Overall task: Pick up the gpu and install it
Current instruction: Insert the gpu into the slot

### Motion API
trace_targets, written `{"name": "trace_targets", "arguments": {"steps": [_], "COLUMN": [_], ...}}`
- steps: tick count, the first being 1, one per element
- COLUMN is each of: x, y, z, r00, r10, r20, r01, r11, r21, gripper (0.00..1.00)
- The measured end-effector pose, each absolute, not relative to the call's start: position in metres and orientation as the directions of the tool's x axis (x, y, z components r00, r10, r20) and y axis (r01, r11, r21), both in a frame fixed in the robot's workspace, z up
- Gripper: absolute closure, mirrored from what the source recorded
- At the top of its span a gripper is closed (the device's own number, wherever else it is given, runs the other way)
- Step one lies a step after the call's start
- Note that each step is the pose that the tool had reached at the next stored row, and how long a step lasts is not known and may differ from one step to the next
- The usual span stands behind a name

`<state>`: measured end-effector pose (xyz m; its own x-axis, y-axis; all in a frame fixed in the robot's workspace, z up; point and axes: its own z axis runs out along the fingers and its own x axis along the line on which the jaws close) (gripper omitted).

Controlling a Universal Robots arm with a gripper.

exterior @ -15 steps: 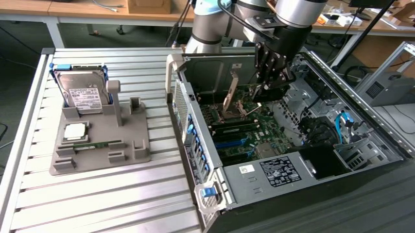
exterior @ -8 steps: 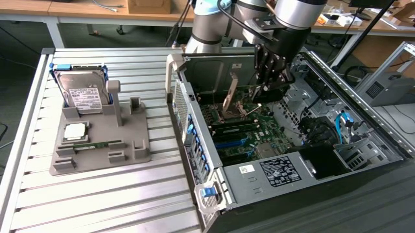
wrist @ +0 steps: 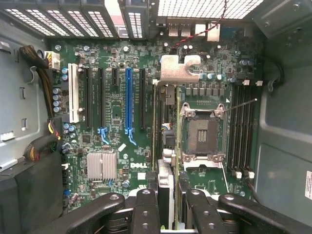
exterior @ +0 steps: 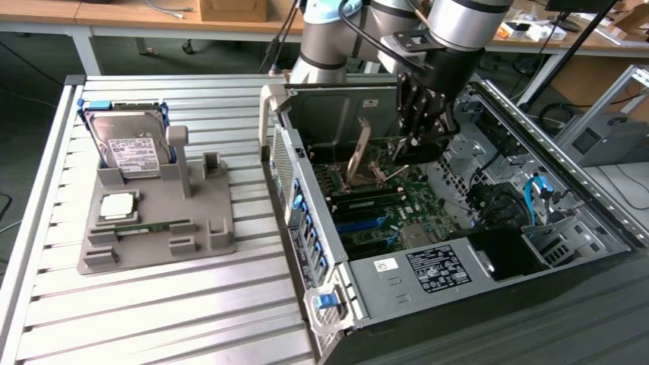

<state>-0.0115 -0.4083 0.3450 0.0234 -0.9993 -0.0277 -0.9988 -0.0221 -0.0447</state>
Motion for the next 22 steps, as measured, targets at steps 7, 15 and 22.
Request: {"name": "trace_targets", "arguments": {"steps": [7,15,22], "x": [-0.0138,-0.0166,-0.0176], "y": [-0.4113,-0.4147,-0.4168], "z": [0.3415,0.3383,0.3355], "r00": [0.023,0.023,0.023], "r10": [-0.999,-0.999,-0.999], "r20": [-0.028,-0.028,-0.027], "r01": [-0.999,-0.999,-0.999], "r11": [-0.022,-0.022,-0.022], "r21": [-0.045,-0.045,-0.045], "gripper": [0.73,0.73,0.73]}}
